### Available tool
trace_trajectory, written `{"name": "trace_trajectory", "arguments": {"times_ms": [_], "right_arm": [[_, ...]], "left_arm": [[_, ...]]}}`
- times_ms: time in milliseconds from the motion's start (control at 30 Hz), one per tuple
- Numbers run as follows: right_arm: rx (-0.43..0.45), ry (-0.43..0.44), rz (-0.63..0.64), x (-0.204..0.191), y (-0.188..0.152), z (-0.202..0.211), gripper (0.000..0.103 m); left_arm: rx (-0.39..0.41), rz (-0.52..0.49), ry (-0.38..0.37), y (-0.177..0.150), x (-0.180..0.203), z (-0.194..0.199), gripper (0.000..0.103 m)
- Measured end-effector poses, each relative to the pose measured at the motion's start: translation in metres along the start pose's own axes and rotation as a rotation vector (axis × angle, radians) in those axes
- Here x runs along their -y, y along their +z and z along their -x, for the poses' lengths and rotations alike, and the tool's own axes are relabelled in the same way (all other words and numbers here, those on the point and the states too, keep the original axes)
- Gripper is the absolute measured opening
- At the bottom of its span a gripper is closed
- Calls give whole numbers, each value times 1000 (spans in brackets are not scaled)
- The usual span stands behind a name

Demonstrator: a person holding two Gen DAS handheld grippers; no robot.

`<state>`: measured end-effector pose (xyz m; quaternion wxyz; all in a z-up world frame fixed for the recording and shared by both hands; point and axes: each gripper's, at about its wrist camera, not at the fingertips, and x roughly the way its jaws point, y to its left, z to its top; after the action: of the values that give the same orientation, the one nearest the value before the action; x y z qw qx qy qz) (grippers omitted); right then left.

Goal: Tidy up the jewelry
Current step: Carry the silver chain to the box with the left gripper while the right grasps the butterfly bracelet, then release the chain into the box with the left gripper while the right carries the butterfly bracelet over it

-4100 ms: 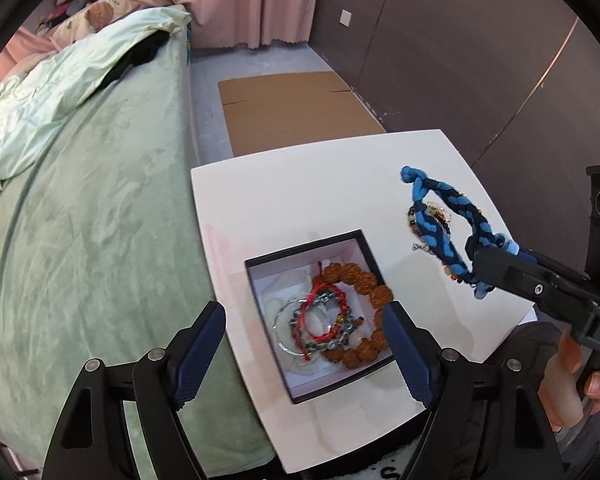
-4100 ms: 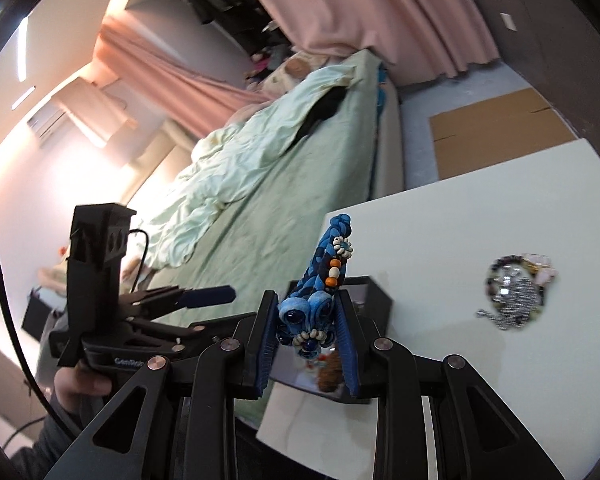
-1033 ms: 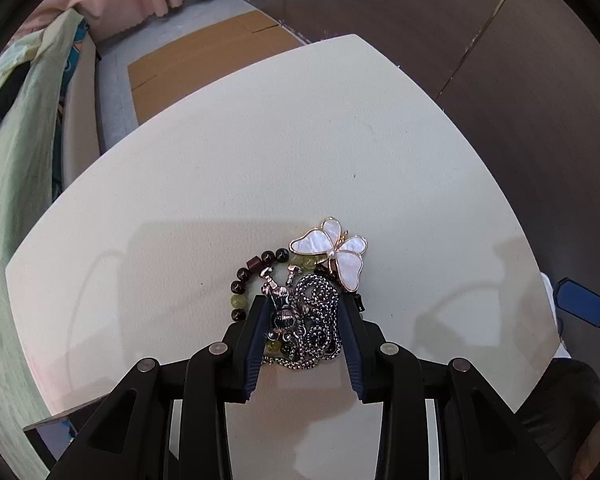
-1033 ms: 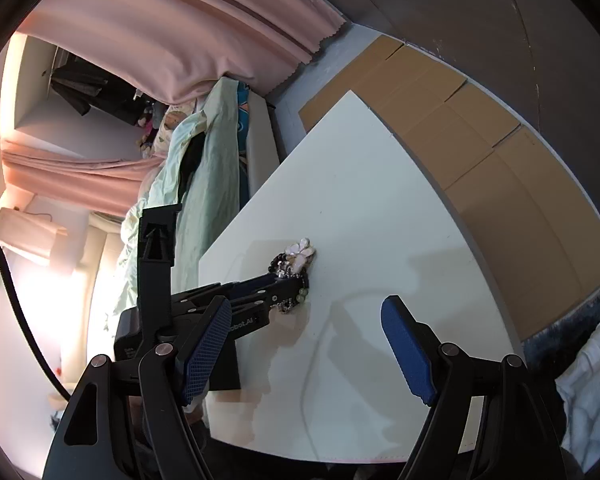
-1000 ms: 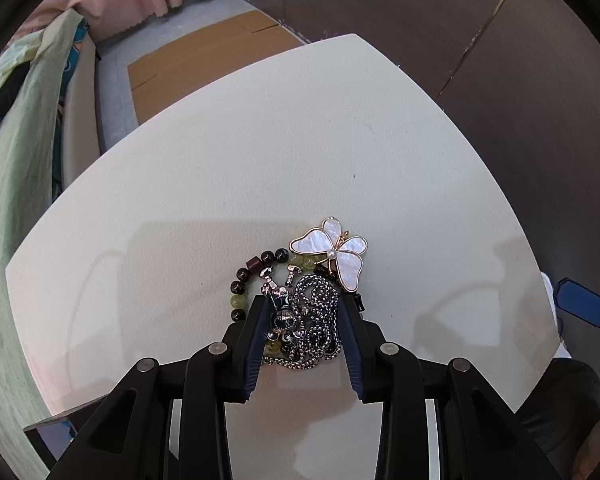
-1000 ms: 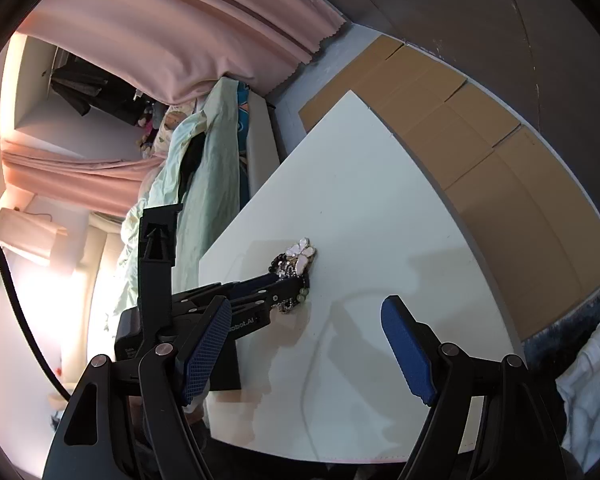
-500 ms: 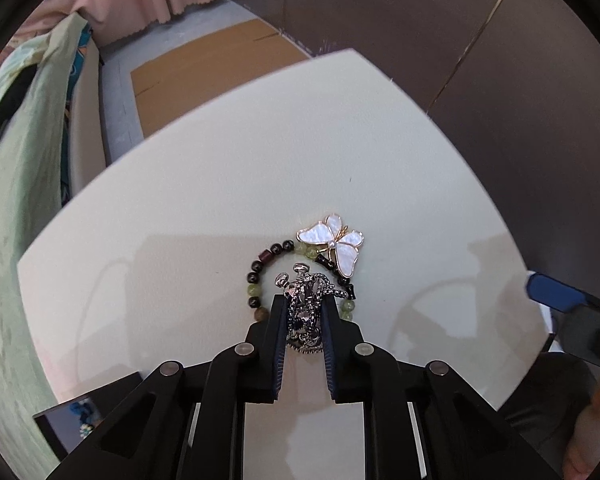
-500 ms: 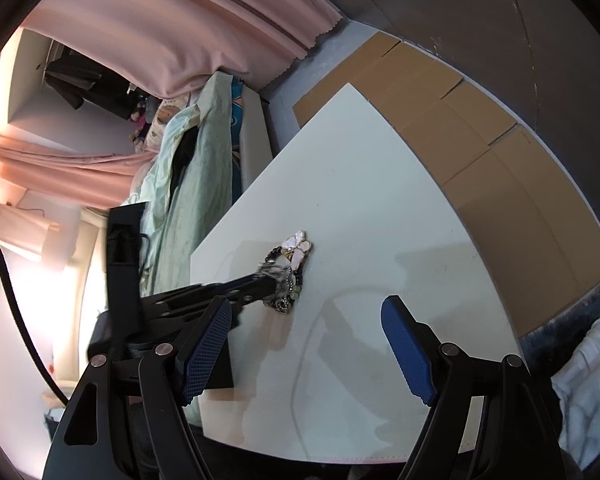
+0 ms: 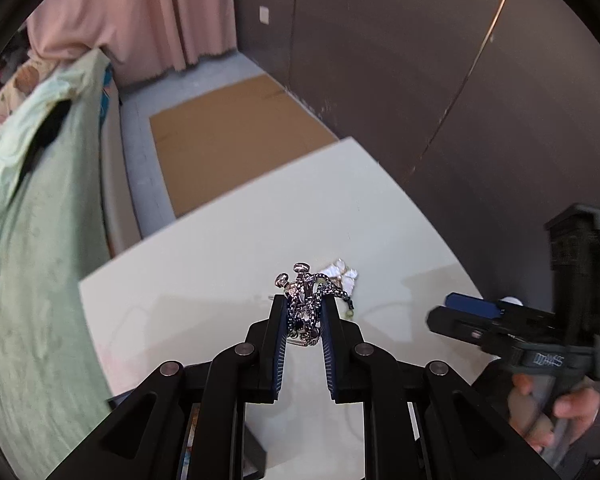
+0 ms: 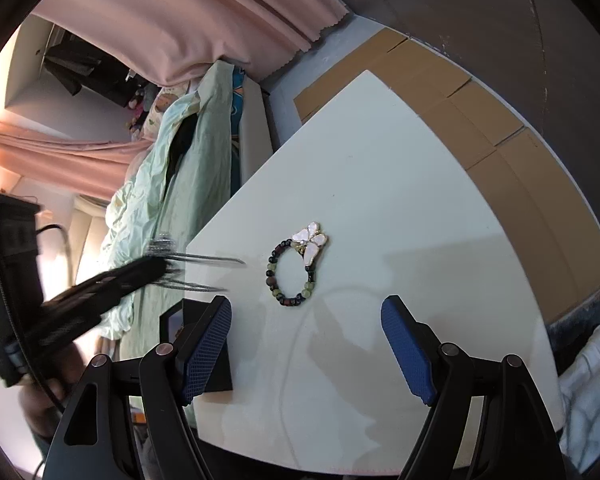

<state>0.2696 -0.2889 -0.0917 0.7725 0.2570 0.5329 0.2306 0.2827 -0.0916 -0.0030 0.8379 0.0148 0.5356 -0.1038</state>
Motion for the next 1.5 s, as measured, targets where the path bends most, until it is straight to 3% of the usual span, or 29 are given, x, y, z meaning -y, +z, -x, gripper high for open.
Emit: {"name": "trace_trajectory", "arguments": {"times_ms": [133, 333, 567, 867, 1033, 1100, 1167, 1367, 1500], "right_arm": [[6, -49, 23, -6, 5, -8, 72], [-32, -139, 127, -28, 17, -33, 72], [-77, -230, 229, -41, 27, -60, 55], [-119, -313, 310, -49, 29, -81, 44], [-116, -369, 360, -55, 27, -89, 42], [-113, -389, 388, -58, 25, -90, 40], [-110, -416, 416, -60, 24, -90, 30], [-126, -397, 416, -60, 22, -89, 29], [-105, -333, 376, -60, 22, -73, 29]], "left_arm": [[42, 14, 8, -6, -8, 26, 17], [88, 49, 24, -13, -26, 56, 17], [114, 88, 43, -29, -52, 79, 17], [113, 131, 54, -54, -76, 88, 17], [105, 156, 55, -67, -89, 83, 17], [86, 159, 65, -74, -93, 76, 17], [63, 161, 72, -81, -96, 68, 17], [28, 166, 79, -96, -96, 53, 17], [11, 169, 85, -101, -96, 45, 17]]}}
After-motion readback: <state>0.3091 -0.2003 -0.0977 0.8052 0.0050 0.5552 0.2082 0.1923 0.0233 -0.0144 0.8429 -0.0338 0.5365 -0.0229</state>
